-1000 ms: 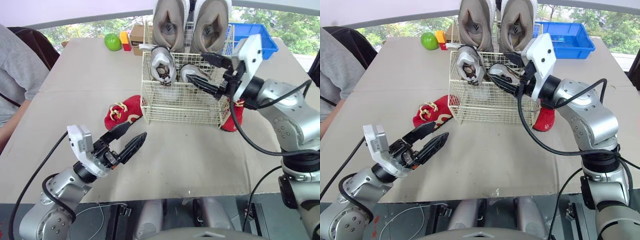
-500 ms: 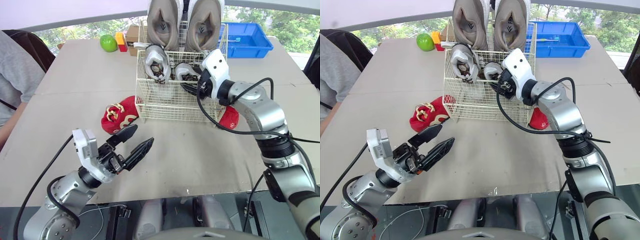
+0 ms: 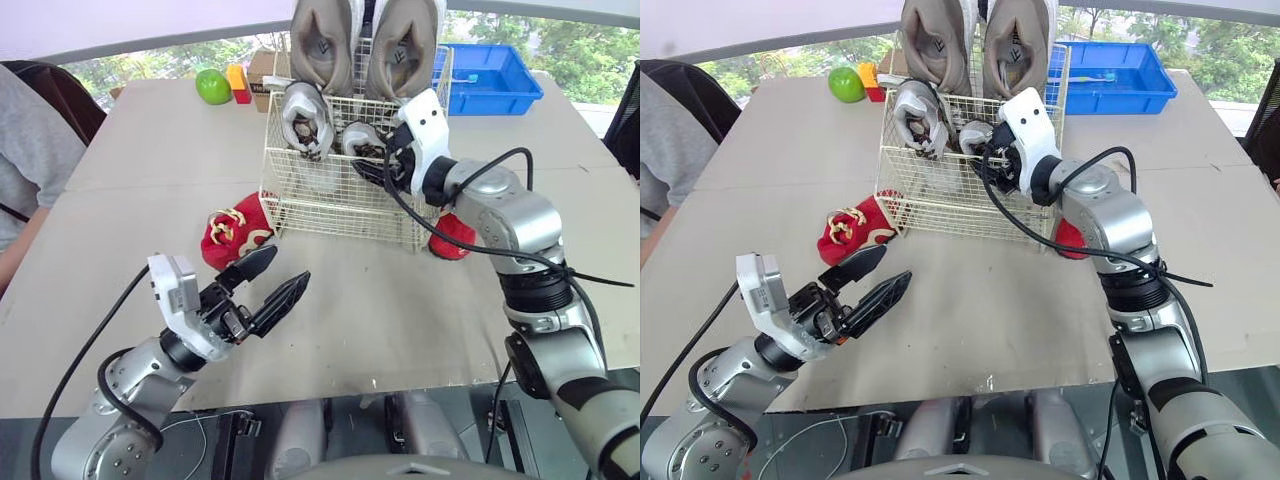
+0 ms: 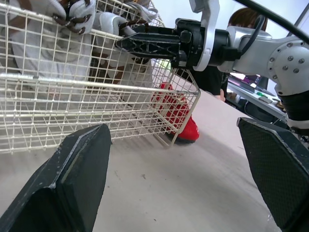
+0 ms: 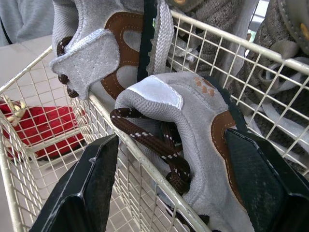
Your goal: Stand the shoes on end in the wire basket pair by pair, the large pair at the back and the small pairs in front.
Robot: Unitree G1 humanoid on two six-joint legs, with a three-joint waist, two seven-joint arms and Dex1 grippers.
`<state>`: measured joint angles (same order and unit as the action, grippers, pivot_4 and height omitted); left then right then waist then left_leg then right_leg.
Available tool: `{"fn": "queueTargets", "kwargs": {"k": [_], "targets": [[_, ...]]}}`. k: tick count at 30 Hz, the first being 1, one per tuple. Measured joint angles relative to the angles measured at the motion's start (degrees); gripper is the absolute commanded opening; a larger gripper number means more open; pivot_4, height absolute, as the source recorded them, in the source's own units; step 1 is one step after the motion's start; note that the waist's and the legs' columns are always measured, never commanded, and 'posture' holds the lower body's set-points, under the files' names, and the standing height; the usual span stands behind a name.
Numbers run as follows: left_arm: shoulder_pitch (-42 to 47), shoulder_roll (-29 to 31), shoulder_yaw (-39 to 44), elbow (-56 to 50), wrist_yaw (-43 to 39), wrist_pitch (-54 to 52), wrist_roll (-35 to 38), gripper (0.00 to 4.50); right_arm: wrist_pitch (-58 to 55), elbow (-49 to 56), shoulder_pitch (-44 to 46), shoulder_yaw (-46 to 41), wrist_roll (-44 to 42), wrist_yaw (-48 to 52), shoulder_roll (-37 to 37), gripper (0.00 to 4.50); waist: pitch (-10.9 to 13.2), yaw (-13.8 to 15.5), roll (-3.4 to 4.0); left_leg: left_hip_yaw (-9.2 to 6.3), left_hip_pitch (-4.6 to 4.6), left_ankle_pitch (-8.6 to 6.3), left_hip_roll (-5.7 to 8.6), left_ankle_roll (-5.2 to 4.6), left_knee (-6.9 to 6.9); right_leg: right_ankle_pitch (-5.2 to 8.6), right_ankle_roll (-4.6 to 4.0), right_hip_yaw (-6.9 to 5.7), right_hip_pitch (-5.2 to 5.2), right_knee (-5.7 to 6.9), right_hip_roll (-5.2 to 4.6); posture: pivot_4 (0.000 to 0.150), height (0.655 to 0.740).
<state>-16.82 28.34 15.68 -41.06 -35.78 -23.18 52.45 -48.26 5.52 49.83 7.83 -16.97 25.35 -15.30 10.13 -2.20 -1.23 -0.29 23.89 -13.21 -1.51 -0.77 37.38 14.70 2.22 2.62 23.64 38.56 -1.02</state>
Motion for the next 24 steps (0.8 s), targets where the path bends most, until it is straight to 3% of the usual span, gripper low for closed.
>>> {"fn": "queueTargets", "kwargs": {"k": [11,24], "targets": [[1.41,0.01,-0.43,0.02,0.02,0.00,0.06,4.50,-0.46,3.38,-0.15,-1.93,-1.98,1.73,-0.38,3.27,0.06,-0.02,0.05,-0.02,0.00,0.00,0.00,0.00,-0.11,0.00,0.01,-0.02,0.03,-0.02,0.00,0.150,0.7400],[2.50,0.00,-0.48,0.11,-0.01,-0.01,0.05,4.50,5.10,5.61,-2.04,-0.66,-0.22,6.41,-6.33,3.27,0.05,-0.16,0.04,-0.05,-0.05,0.00,0.00,0.00,-0.09,0.00,0.01,-0.03,0.01,0.02,0.03,0.150,0.7400]]}}
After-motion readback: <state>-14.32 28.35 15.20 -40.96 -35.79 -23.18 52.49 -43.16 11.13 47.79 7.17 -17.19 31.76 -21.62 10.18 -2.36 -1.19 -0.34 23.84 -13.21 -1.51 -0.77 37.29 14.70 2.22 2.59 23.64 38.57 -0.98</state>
